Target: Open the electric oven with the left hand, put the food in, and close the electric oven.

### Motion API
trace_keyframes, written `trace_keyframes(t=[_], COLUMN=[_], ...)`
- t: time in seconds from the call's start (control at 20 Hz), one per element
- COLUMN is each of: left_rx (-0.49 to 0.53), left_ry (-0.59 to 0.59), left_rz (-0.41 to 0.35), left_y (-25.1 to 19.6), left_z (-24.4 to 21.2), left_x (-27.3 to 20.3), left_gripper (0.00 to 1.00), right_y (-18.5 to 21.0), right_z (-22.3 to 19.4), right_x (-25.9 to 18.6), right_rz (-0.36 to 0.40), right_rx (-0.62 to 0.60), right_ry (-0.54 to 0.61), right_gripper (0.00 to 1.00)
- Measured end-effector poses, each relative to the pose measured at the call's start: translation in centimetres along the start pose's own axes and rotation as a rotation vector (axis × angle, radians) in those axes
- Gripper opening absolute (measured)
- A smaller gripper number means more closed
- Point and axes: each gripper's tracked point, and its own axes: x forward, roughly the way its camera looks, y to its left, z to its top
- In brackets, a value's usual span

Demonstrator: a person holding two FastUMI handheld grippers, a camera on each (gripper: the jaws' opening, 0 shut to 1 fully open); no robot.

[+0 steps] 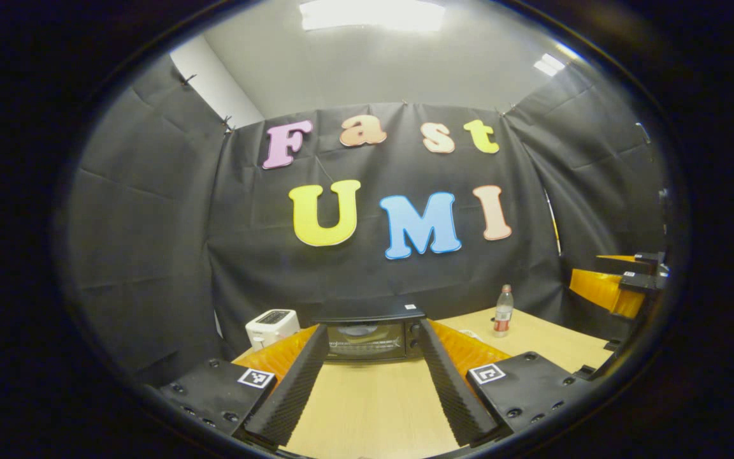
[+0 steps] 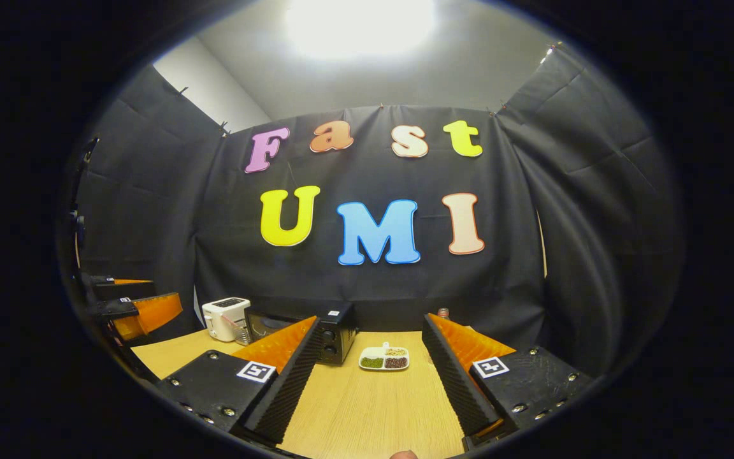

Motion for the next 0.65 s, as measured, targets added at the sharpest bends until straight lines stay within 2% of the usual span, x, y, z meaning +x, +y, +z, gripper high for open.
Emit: trace_keyframes(t=[0.15,0.45,0.65], left_rx=[-0.012,-0.035,-0.046], left_ry=[-0.007,-0.018,-0.016], left_rz=[-0.012,-0.015,-0.013], left_y=[-0.2,0.6,1.3], left_z=[0.3,0.6,0.5], left_x=[-0.4,-0.8,-0.8], left_gripper=[0.90,1.00,1.00], right_y=[0.4,0.8,1.4], right_z=[0.3,1.3,1.9], right_x=[-0.6,-1.2,-1.3], right_rz=[-0.013,-0.035,-0.040], right_rx=[0.013,0.004,0.005], right_ry=[-0.006,-0.037,-0.047], right_gripper=[0.97,0.97,0.96])
